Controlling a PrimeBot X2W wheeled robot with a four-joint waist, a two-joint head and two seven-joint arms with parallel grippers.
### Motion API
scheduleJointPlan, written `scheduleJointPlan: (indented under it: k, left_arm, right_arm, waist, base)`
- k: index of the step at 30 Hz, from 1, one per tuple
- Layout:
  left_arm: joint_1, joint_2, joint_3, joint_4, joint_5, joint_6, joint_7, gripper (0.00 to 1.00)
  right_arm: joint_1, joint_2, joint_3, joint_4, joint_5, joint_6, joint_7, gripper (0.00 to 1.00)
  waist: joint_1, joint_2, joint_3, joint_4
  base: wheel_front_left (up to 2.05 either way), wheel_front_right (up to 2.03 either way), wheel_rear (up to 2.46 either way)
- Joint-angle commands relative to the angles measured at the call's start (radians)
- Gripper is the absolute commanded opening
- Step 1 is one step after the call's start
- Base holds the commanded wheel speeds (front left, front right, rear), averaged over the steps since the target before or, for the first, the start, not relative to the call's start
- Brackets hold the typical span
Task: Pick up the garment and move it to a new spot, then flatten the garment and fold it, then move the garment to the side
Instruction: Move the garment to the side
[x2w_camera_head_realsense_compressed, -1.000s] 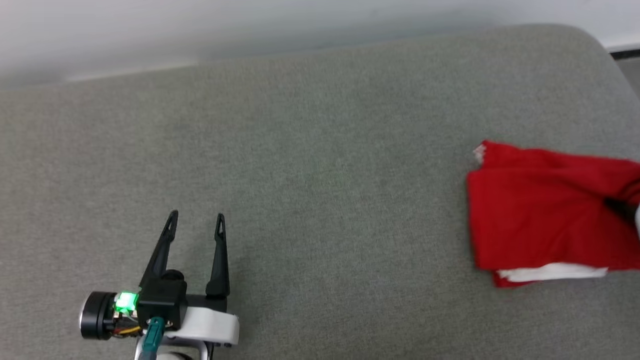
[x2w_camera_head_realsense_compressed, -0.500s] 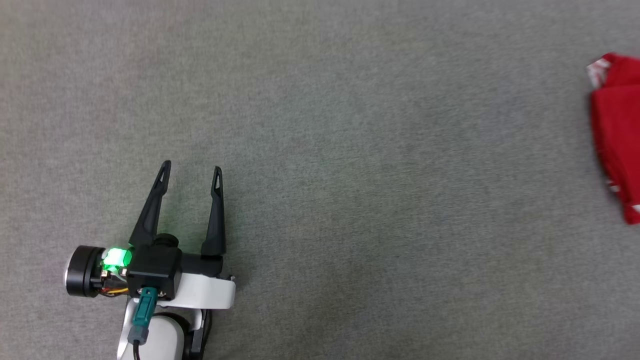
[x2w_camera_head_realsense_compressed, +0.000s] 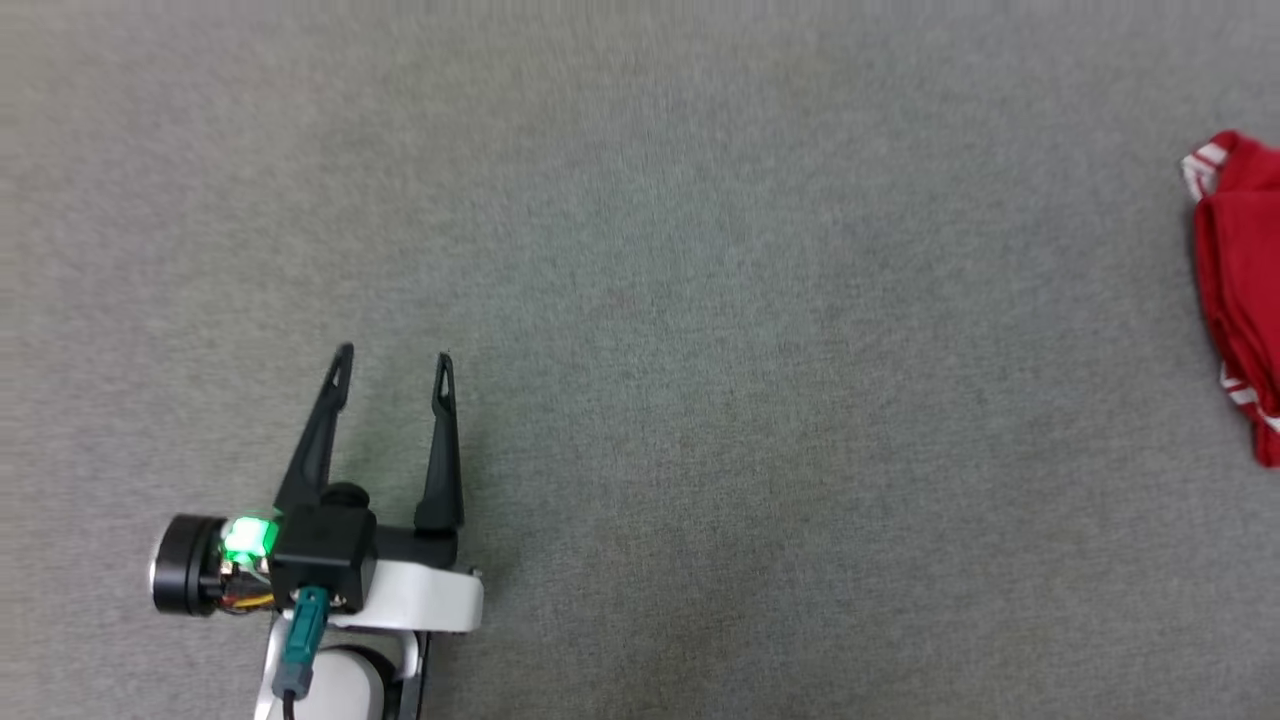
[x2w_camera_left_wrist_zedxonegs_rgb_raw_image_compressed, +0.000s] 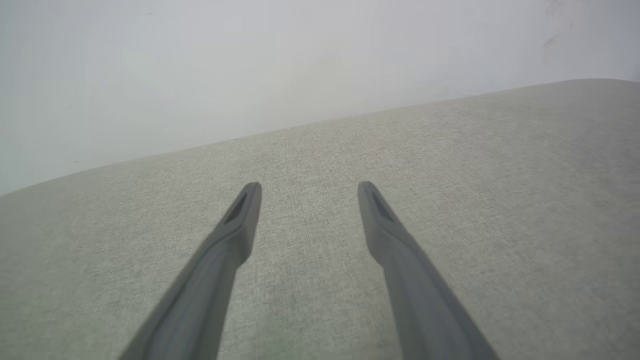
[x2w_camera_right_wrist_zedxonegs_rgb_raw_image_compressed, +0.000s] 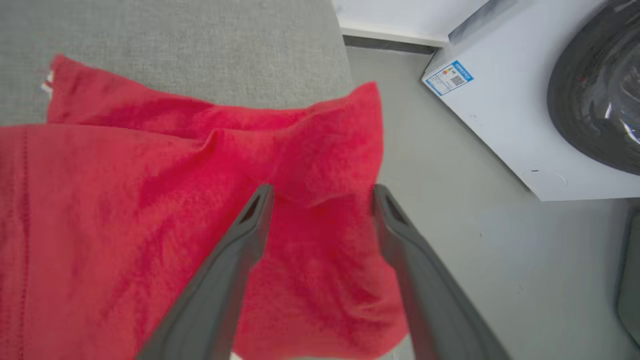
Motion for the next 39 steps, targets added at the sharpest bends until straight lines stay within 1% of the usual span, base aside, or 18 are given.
scheduleJointPlan:
  k: [1, 4, 8, 11, 14, 15, 17, 21, 25, 29, 34, 39]
  left_arm:
    - [0.019, -0.005, -0.003, 0.005, -0.006, 0.007, -0.002, 1.0]
    - [0.052, -0.013, 0.002, 0.011, -0.014, 0.014, -0.002, 1.0]
    - [0.098, -0.018, 0.011, 0.019, -0.022, 0.017, -0.002, 1.0]
    - [0.131, -0.021, 0.018, 0.024, -0.027, 0.017, -0.002, 1.0]
    - [0.161, -0.024, 0.025, 0.03, -0.026, 0.018, -0.002, 1.0]
    - [0.161, -0.024, 0.025, 0.03, -0.026, 0.018, -0.002, 1.0]
    - [0.176, -0.026, 0.027, 0.033, -0.026, 0.016, -0.002, 1.0]
    - [0.202, -0.029, 0.03, 0.039, -0.026, 0.011, -0.002, 1.0]
    - [0.216, -0.032, 0.032, 0.047, -0.026, 0.002, -0.002, 1.0]
    - [0.225, -0.037, 0.035, 0.06, -0.03, -0.001, -0.002, 1.0]
    - [0.238, -0.044, 0.042, 0.072, -0.036, -0.007, -0.002, 1.0]
    - [0.247, -0.048, 0.054, 0.083, -0.04, -0.018, -0.002, 1.0]
  right_arm:
    - [0.021, -0.012, -0.008, -0.02, -0.011, -0.001, -0.047, 1.0]
    - [0.039, -0.013, -0.045, -0.067, -0.04, -0.001, -0.161, 1.0]
    - [0.071, 0.025, -0.111, -0.144, -0.107, -0.001, -0.344, 1.0]
    - [0.113, 0.089, -0.181, -0.209, -0.166, -0.001, -0.465, 1.0]
    - [0.182, 0.18, -0.258, -0.296, -0.232, -0.001, -0.548, 1.0]
    - [0.182, 0.18, -0.258, -0.296, -0.232, -0.001, -0.548, 1.0]
    - [0.24, 0.249, -0.302, -0.366, -0.268, -0.001, -0.572, 1.0]
    - [0.371, 0.377, -0.344, -0.514, -0.322, -0.001, -0.596, 1.0]
    - [0.5, 0.488, -0.354, -0.626, -0.354, -0.001, -0.606, 1.0]
    - [0.626, 0.579, -0.343, -0.686, -0.37, -0.001, -0.607, 1.0]
    - [0.758, 0.65, -0.337, -0.704, -0.361, -0.001, -0.609, 1.0]
    - [0.847, 0.687, -0.351, -0.702, -0.362, -0.001, -0.612, 1.0]
  waist:
    - [-0.0001, 0.0, -0.068, 0.013]
    - [-0.0001, 0.0, -0.129, 0.021]
    - [-0.0001, 0.0, -0.205, 0.029]
    - [-0.0001, 0.0, -0.255, 0.037]
    - [-0.0001, 0.0, -0.302, 0.048]
    - [-0.0001, 0.0, -0.302, 0.048]
    - [-0.0001, 0.0, -0.329, 0.059]
    - [-0.0001, 0.0, -0.37, 0.081]
    - [-0.0001, 0.0, -0.399, 0.099]
    - [-0.0001, 0.0, -0.424, 0.114]
    - [-0.0001, 0.0, -0.44, 0.128]
    - [-0.0001, 0.0, -0.45, 0.137]
  base:
    - [0.0, 0.0, 0.0]
    - [0.0, 0.0, 0.0]
    - [0.0, 0.0, 0.0]
    - [0.0, 0.0, 0.0]
    - [0.0, 0.0, 0.0]
    - [0.0, 0.0, 0.0]
    - [0.0, 0.0, 0.0]
    - [0.0, 0.0, 0.0]
    - [0.0, 0.0, 0.0]
    - [0.0, 0.0, 0.0]
    - [0.0, 0.0, 0.0]
    - [0.0, 0.0, 0.0]
